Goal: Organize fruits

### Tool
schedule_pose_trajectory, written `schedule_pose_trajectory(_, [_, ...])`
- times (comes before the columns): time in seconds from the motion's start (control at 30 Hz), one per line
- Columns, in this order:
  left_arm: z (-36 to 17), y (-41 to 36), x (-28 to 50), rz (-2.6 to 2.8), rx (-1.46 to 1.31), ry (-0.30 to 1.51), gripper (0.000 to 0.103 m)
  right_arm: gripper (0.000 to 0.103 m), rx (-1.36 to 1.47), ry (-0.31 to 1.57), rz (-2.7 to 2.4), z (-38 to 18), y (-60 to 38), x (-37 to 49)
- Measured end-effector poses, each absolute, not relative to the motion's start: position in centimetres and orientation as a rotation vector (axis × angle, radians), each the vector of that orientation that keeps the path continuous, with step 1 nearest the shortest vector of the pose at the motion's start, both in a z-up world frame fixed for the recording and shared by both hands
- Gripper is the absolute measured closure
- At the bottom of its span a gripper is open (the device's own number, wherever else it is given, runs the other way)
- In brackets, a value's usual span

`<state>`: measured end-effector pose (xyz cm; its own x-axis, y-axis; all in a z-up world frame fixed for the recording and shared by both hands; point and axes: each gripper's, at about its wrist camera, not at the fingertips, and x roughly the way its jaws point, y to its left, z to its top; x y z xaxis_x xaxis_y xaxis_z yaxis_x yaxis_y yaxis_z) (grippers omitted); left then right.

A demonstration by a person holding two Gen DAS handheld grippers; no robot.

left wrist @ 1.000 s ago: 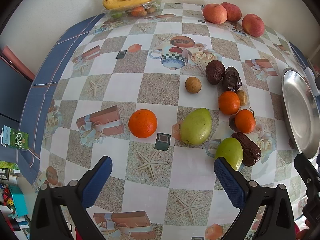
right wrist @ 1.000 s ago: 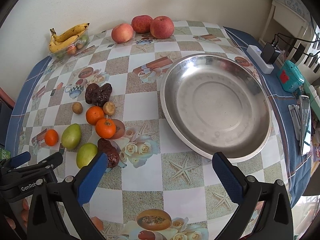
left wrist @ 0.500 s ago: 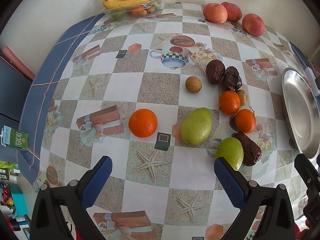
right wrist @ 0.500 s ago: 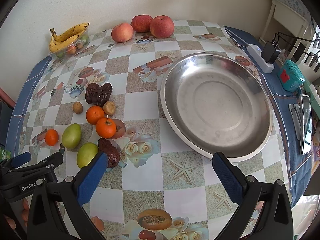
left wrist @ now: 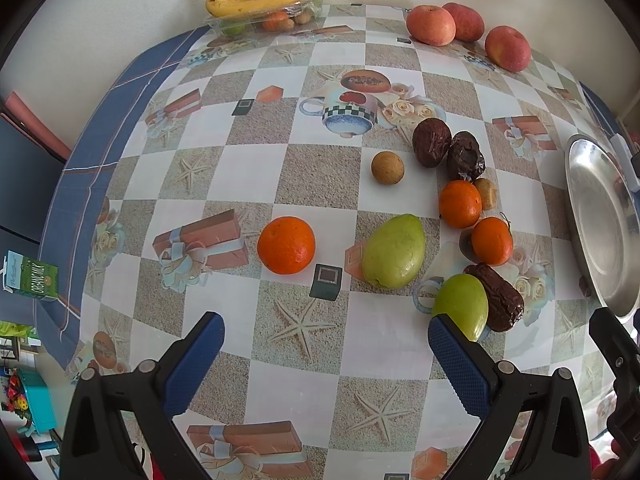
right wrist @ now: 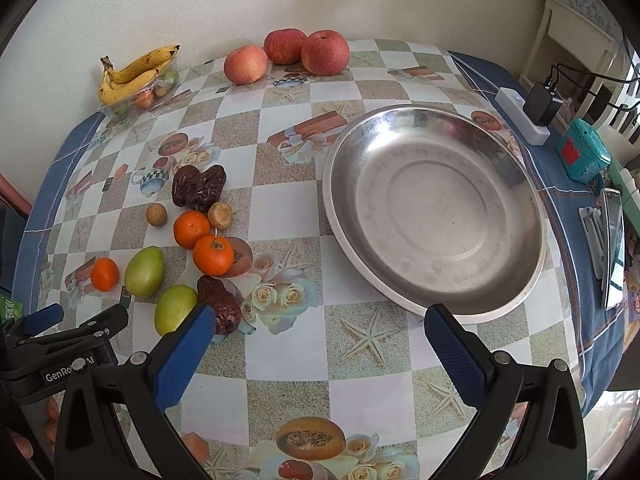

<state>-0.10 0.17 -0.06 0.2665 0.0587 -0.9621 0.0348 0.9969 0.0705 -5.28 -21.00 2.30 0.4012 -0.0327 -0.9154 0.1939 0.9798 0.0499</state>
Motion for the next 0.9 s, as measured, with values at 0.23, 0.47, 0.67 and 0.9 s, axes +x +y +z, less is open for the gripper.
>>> schedule_pose_trajectory(0.23, [0.0, 0.1, -0.1, 0.019, 0.081, 1.301, 0.000, 0.000, 0.158, 1.151, -0.142, 2.3, -21.0, -5.3])
schedule_pose_trajectory(0.47, [0.0, 0.0, 0.0, 0.022, 0.081, 1.303, 0.000, 0.000, 0.158, 1.153, -0.142, 2.3, -21.1, -5.2])
schedule_pose_trajectory(0.67, [0.3, 0.8, 0.4, 0.073, 0.055, 1.273, 0.000, 0.000, 0.156, 1.166, -0.127, 2.0, -20.7, -5.1])
schedule_pose_trajectory(0.9, [0.1, 2.3, 1.1, 0.059, -0.044, 1.241, 0.000, 0.000, 0.244, 1.230, 0.032, 0.3, -18.7, -3.7])
